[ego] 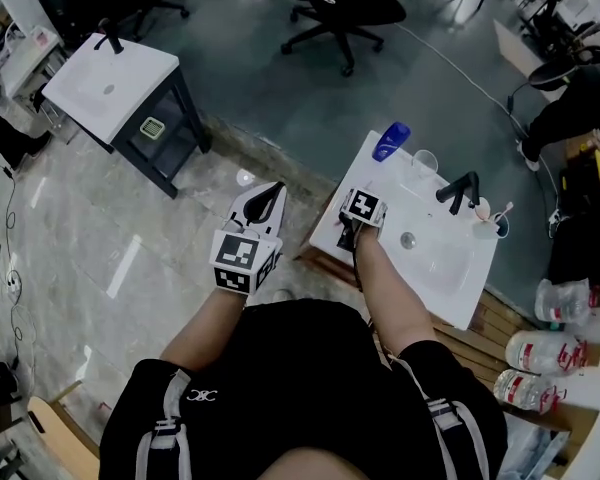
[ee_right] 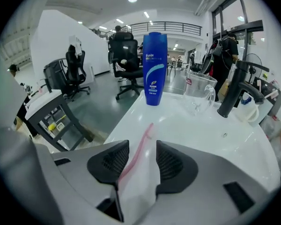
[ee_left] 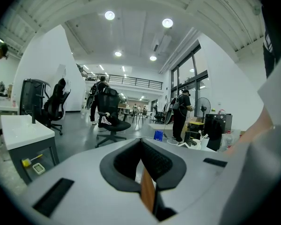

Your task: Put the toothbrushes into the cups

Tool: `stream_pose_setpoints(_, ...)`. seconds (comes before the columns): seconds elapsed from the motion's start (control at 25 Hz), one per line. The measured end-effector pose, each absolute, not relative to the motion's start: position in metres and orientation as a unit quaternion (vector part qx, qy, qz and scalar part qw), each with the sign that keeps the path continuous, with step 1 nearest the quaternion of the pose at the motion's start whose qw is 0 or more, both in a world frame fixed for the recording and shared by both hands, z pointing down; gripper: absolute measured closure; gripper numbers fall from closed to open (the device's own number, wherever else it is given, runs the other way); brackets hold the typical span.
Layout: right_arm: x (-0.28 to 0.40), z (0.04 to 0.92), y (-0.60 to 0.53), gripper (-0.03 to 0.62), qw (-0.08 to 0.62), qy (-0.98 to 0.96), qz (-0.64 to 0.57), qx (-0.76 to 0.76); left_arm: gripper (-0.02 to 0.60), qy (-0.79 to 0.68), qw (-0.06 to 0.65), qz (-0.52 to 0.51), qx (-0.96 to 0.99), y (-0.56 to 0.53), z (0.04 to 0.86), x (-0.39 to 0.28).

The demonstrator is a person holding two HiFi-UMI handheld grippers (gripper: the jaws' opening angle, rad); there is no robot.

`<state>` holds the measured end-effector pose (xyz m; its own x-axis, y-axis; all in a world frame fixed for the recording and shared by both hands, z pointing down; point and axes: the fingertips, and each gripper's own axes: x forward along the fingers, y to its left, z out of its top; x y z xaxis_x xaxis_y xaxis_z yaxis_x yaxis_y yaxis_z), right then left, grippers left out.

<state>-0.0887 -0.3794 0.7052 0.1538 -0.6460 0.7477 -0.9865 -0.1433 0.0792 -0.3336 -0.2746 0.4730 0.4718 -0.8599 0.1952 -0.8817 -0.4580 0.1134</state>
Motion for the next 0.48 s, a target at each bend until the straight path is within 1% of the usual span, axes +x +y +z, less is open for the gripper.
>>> stream_pose_setpoints(0.16, -0.098, 0.709, -0.38, 0.44, 0.307, -0.589, 0.291, 0.689, 0.568, -0.511, 0.099, 0.053, 0.852, -0.278, 0.471, -0.335)
stream_pose_setpoints(0.32, -0.118, 0.724, -0.382, 0.509, 0.281, -0.613, 0.325, 0.663, 0.568, -0.509, 0.098, 0.055, 0.853, -0.276, 0.472, -0.333)
stream_pose_setpoints(0.44, -0.121, 0.717, -0.382, 0.535, 0.269, -0.618, 0.328, 0.661, 0.568, -0.509, 0.095, 0.054, 0.854, -0.274, 0.468, -0.333)
stream_pose_setpoints(0.48, -0.132, 0.713, -0.383, 0.552, 0.25, -0.636, 0.339, 0.647, 0.568, -0.509, 0.094, 0.054, 0.854, -0.274, 0.466, -0.332)
